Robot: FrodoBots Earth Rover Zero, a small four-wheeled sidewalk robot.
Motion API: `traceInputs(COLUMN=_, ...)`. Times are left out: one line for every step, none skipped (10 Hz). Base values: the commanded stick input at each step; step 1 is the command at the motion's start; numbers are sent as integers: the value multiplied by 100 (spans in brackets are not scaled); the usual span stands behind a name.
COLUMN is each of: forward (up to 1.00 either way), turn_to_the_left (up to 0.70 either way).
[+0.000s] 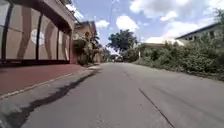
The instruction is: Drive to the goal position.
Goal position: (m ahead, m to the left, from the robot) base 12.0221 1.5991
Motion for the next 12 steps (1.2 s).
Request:
traceInputs(forward=100, turn_to_the_left=0)
traceInputs(forward=100, turn_to_the_left=0)
traceInputs(forward=100, turn_to_the_left=0)
traceInputs(forward=100, turn_to_the_left=0)
traceInputs(forward=100, turn_to_the_left=0)
traceInputs(forward=100, turn_to_the_left=0)
traceInputs(forward=100, turn_to_the_left=0)
traceInputs(forward=100, turn_to_the_left=0)
traceInputs(forward=100, turn_to_the_left=0)
traceInputs(forward=100, turn_to_the_left=0)
traceInputs(forward=100, turn_to_the_left=0)
traceInputs(forward=100, turn_to_the_left=0)
